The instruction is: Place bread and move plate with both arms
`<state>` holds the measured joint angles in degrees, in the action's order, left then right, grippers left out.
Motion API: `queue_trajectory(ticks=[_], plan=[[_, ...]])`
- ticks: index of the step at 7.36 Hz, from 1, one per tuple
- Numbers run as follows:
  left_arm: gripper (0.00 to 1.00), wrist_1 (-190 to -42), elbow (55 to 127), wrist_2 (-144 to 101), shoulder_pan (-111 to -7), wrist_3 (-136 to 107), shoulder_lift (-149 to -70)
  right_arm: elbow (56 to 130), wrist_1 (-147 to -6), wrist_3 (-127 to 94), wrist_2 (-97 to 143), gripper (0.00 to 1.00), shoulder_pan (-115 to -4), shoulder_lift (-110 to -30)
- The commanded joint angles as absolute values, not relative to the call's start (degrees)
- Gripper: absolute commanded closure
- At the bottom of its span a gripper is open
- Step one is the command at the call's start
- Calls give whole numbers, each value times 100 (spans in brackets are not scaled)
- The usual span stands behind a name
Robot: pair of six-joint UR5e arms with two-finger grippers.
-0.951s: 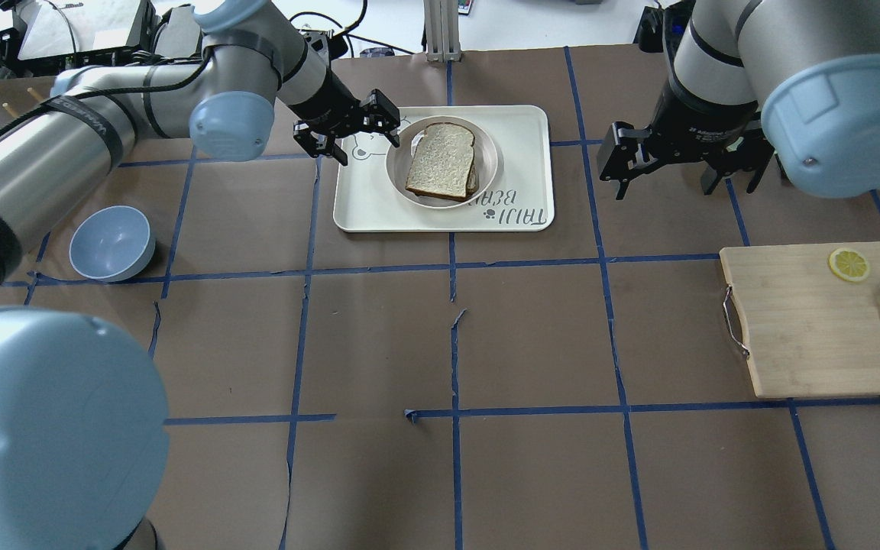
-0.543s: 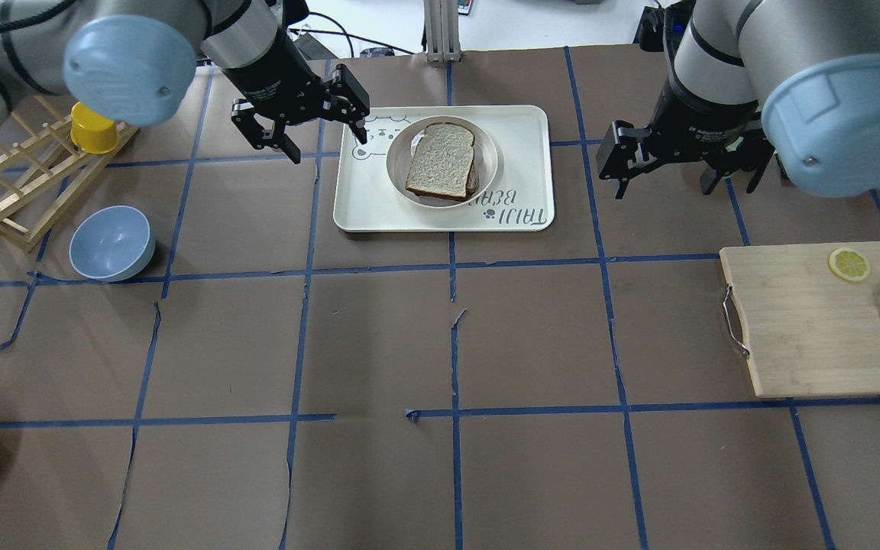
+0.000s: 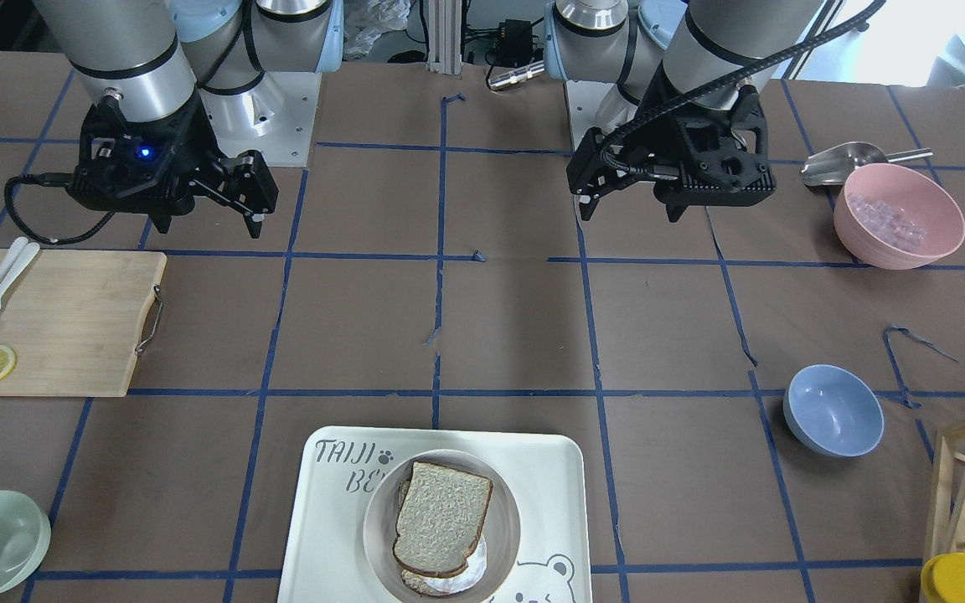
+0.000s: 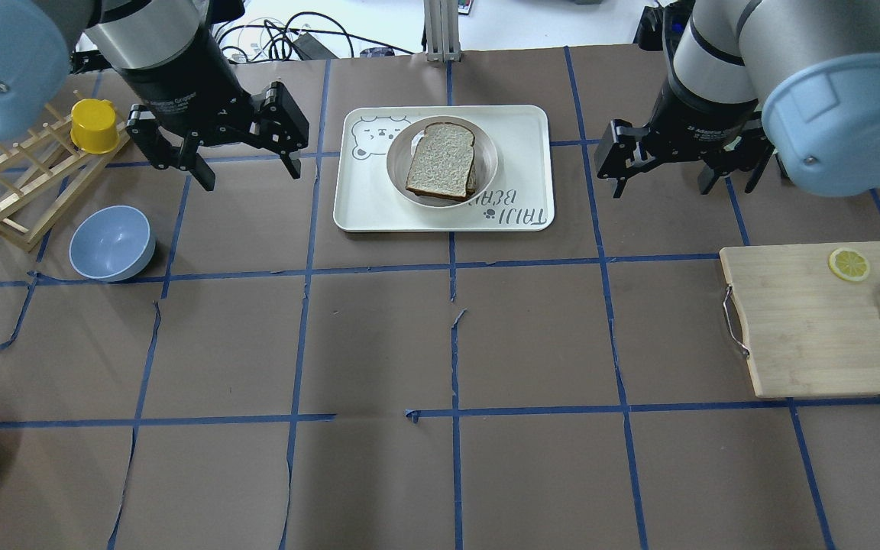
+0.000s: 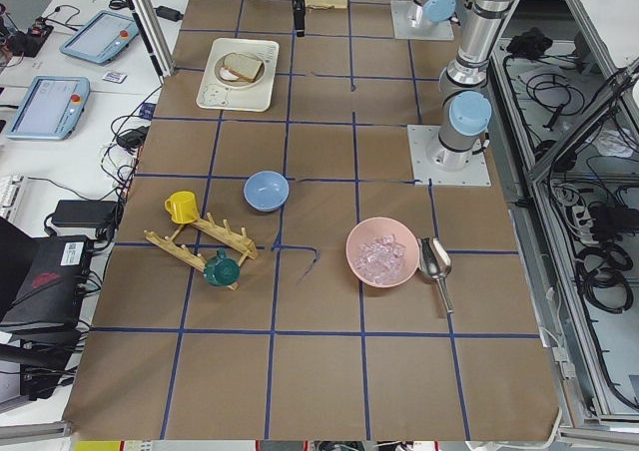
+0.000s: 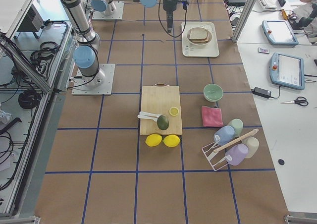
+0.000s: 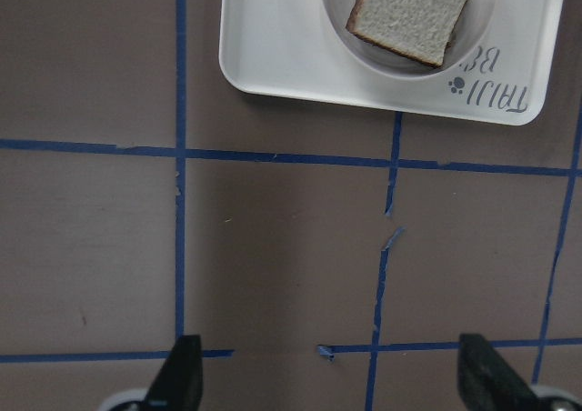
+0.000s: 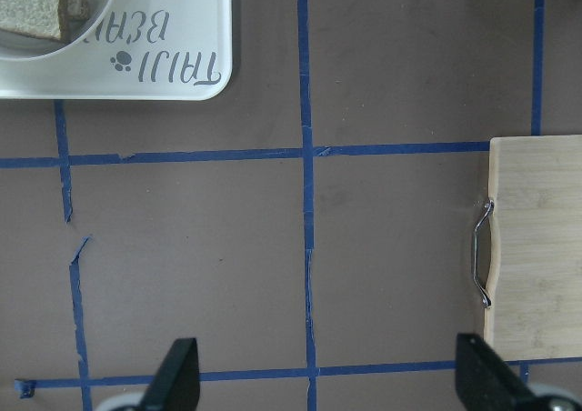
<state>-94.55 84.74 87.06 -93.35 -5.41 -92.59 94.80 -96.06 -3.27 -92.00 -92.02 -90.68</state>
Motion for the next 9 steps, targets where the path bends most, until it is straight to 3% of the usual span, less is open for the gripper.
queue_trajectory(ticks=[1,3,9], plan=[[0,-8890,8762,8877,-9334,330,-9185,9475,-9615,-325,-9202,0,-9202,-9070],[0,-8177,8833,8894,-9290,431,-9228,9466,-9607,-316,-9185,0,-9211,-9070],[0,-8244,8780,8895,-9290,352,-9193,9431,-9606,-316,-9176,0,-9211,-9070]])
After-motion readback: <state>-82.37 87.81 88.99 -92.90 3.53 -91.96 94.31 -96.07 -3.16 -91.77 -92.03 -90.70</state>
